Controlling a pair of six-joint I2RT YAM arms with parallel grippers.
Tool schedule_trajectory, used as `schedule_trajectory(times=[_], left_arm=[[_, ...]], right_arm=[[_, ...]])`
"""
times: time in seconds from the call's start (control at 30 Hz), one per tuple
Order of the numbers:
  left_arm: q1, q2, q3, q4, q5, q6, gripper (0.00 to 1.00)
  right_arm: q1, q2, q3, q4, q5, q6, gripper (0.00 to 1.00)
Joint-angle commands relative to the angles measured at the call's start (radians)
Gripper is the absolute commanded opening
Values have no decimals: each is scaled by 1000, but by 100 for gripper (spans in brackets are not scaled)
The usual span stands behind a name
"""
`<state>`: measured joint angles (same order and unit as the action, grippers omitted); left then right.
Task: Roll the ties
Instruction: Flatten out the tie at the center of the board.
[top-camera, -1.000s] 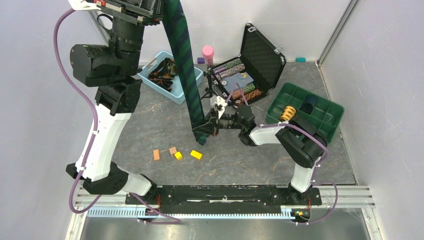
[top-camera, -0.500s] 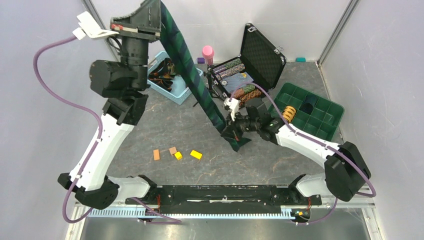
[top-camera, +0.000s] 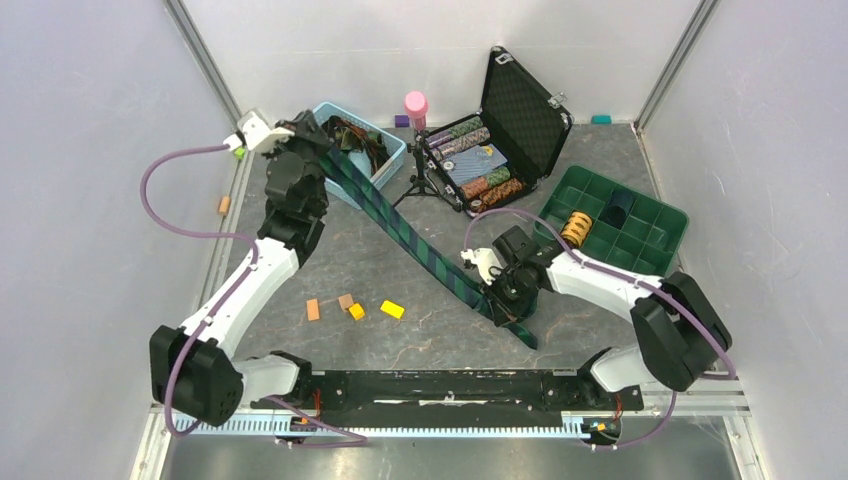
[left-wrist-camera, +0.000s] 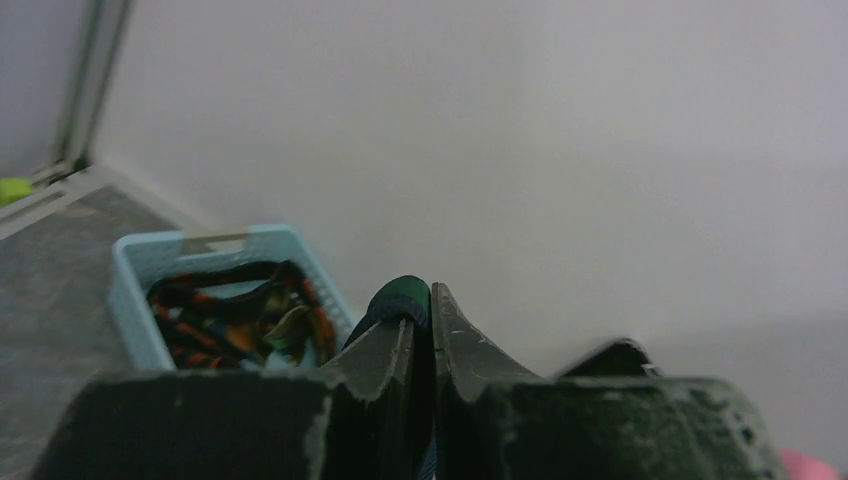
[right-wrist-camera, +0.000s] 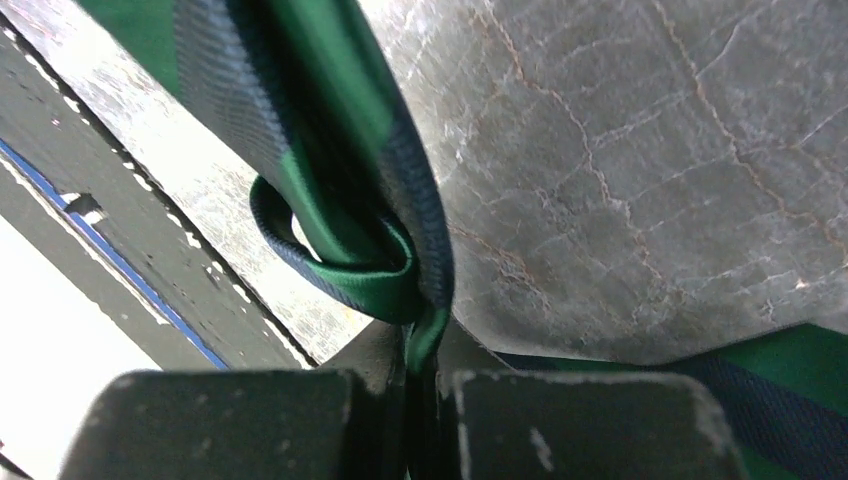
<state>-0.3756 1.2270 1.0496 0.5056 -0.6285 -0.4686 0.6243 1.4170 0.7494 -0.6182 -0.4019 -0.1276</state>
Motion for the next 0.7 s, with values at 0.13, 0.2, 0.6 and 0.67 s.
schedule_trajectory(times=[0.13, 0.2, 0.6, 0.67], left_arm=[[227, -40, -280, 67, 3, -388, 8], [237, -23, -314, 101, 58, -412, 4], [237, 33, -432, 168, 132, -507, 2], [237, 31, -460, 168, 112, -512, 2]], right_arm=[[-1, 21, 162, -196, 138, -25, 0], [-2, -2, 204, -256, 190, -17, 0], [-2, -181, 310, -452, 327, 81, 0], [-1, -171, 274, -432, 296, 81, 0]])
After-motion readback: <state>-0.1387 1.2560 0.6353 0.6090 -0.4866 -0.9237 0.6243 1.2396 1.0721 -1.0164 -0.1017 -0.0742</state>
